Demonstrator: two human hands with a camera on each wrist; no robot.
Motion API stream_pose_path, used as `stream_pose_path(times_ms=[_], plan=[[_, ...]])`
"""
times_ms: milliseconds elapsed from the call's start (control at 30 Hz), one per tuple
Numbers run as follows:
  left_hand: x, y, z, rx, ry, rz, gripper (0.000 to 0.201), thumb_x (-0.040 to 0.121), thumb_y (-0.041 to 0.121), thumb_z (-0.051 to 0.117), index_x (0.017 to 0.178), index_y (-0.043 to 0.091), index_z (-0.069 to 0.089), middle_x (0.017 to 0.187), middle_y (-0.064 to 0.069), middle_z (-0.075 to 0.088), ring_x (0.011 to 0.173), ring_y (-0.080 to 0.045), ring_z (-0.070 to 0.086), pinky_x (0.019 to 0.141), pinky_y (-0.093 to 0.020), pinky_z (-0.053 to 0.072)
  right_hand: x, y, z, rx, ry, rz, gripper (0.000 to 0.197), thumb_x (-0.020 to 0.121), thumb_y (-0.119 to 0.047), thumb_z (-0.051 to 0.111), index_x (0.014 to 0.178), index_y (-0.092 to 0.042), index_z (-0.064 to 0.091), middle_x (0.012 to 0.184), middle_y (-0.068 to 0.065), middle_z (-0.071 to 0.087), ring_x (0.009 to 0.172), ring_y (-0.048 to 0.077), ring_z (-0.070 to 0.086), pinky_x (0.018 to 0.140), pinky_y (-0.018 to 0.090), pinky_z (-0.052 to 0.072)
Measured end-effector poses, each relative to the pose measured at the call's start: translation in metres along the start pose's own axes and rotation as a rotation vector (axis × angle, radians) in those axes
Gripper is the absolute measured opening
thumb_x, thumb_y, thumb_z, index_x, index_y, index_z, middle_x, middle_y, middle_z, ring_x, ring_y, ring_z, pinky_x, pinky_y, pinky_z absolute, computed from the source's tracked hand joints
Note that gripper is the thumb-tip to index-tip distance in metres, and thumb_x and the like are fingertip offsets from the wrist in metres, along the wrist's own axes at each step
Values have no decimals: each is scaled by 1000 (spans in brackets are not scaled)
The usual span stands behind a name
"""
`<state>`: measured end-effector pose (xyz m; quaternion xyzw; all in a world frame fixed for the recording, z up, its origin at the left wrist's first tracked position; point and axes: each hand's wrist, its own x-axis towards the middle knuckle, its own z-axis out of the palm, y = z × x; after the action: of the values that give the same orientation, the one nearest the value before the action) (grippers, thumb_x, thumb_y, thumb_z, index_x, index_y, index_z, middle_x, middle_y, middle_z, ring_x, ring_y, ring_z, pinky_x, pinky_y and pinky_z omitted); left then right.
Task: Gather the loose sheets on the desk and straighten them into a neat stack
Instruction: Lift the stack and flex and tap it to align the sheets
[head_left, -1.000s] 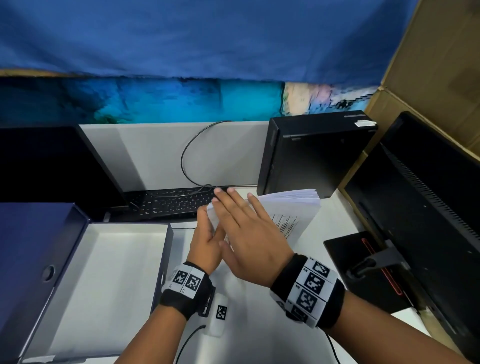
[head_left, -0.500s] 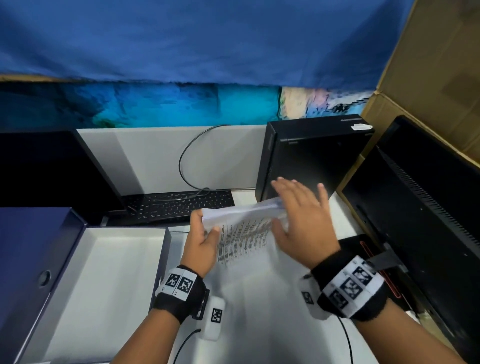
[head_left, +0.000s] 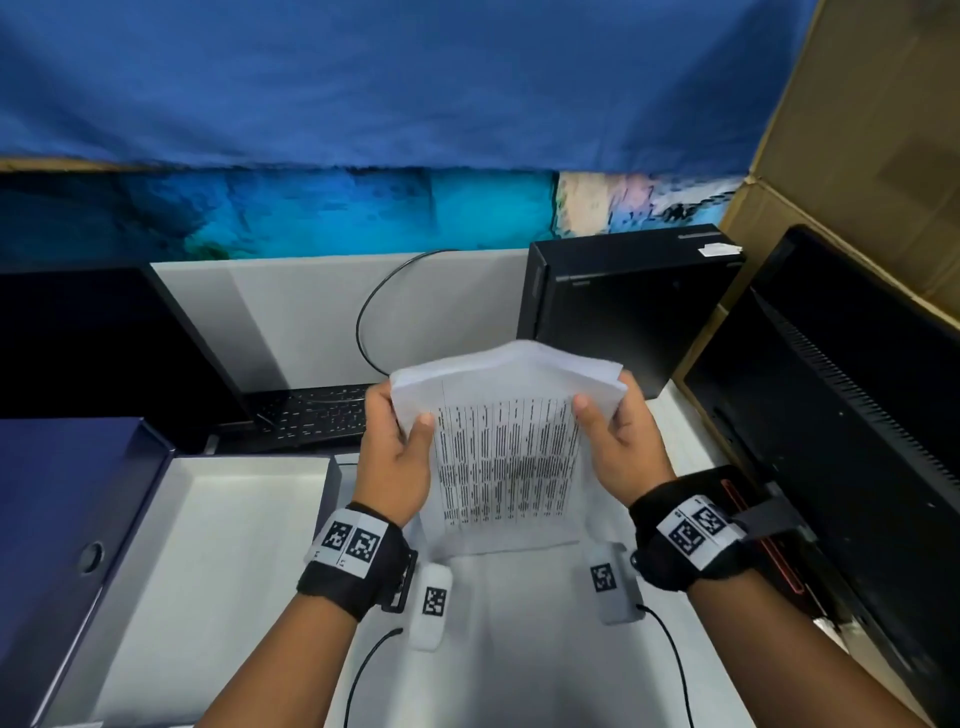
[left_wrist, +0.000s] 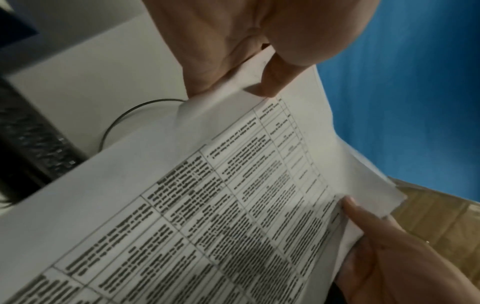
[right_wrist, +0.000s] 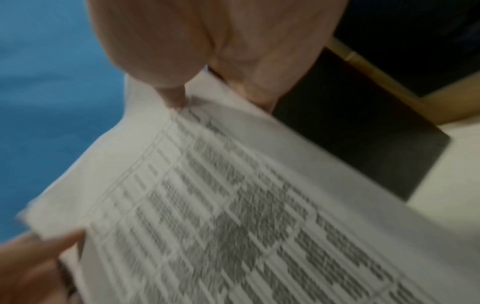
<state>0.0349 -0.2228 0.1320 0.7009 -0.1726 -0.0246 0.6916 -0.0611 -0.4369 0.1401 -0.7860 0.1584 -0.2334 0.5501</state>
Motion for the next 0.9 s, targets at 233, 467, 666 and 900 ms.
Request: stream_pose_path(times_ms=[233, 467, 666, 900], plan=[[-27, -21, 8, 152, -42, -10, 30, 99, 6, 41, 121, 20, 26, 112, 3, 55, 100, -1, 58, 76, -3, 45, -34, 12, 23, -1, 32, 70, 25, 99, -22, 49, 119, -20, 36, 105, -12, 61, 92, -9, 64, 79, 24, 57], [-38, -44, 6, 245, -25, -81, 26, 97, 3, 37, 112, 21, 25, 111, 3, 53, 99, -5, 55, 78, -11, 43, -41, 20, 30, 38, 20, 131, 14, 100, -12, 45, 109, -15, 35, 103, -7, 60, 87, -14, 61, 75, 13, 53], [-59, -71, 2, 371, -87, -151, 22, 96, 1, 38, 107, 17, 29, 116, -5, 53, 102, -16, 55, 80, -14, 46, -63, 37, 30, 12, -25, 181, 31, 98, -5, 48, 106, -32, 34, 108, -4, 61, 107, 19, 64, 76, 11, 52], [-44, -61, -5, 460, -155, -58, 24, 96, 5, 39, 108, 24, 32, 100, -4, 61, 83, -9, 60, 61, -11, 44, -24, -61, 12, -658, 105, -415, 68, 68, -29, 65, 130, -13, 43, 141, 10, 41, 140, 31, 33, 118, 54, 21]])
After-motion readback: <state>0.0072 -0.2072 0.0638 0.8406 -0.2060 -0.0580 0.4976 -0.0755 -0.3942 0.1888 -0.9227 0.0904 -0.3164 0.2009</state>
